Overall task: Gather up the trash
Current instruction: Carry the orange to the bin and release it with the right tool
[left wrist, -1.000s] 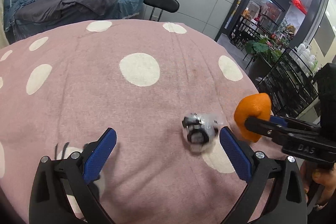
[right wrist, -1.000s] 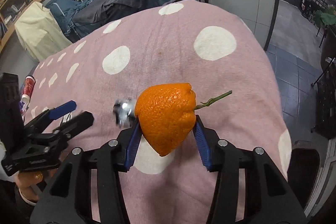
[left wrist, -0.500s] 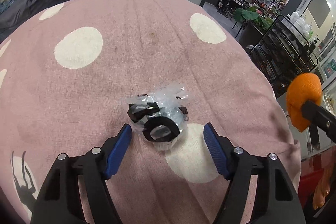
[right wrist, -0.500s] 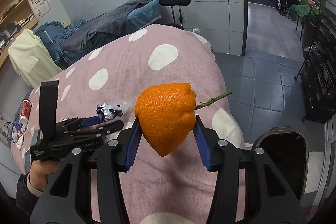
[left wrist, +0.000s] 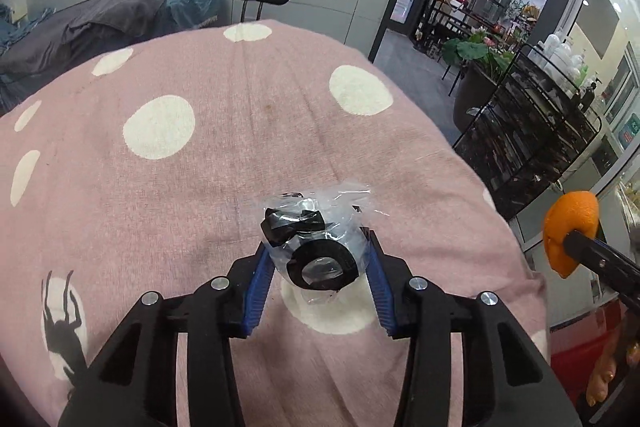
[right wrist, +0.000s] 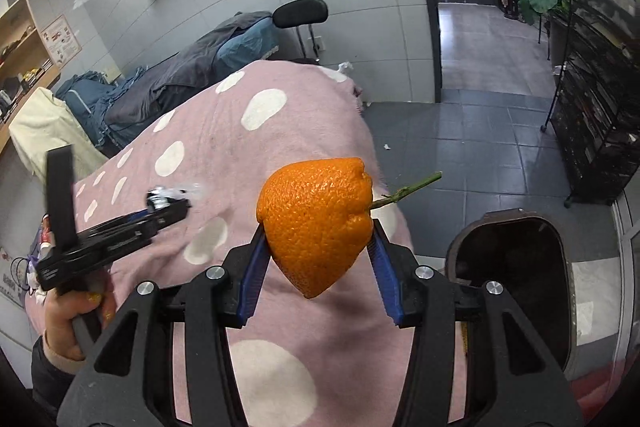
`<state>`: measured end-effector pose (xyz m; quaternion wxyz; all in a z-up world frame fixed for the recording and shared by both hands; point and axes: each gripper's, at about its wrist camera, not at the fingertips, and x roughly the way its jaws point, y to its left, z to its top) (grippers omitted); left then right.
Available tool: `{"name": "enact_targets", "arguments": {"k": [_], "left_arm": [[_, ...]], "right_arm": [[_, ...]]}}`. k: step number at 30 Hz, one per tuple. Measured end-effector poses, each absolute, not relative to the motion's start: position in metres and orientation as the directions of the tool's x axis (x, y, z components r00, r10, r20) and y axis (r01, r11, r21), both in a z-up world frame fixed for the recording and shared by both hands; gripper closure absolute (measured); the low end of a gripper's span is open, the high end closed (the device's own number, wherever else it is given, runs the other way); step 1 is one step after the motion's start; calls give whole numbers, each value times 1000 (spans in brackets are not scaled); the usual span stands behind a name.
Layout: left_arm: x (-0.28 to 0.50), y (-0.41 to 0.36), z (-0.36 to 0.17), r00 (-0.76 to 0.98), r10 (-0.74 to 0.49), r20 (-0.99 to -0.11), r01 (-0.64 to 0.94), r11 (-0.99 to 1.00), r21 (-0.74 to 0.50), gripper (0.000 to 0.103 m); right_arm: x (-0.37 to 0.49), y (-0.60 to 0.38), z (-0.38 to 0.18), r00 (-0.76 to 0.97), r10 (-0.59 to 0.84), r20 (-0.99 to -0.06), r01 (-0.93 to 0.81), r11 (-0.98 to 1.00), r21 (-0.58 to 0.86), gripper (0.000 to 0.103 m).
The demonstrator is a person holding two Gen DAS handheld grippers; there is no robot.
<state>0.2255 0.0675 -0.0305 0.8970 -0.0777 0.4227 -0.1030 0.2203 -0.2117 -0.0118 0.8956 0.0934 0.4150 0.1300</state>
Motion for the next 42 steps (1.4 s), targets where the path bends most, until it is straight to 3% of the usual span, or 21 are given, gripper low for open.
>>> {"name": "enact_targets", "arguments": {"k": [12,21,42], "left_arm": [[166,5,13,698,-382,-605,246,922,-298,60],[150,-45,20,677,-471,-565,362,882,-302,59],[140,-110,9,597,-553,-581,477,827,-298,59]], "right_arm": [[183,-285,-24,664,240,-708,-30,955,296,54],[163,-343,-53,643,166,-747,105,948,301,54],[205,-399,-207,371,127,-920,311,916,252,50]]}}
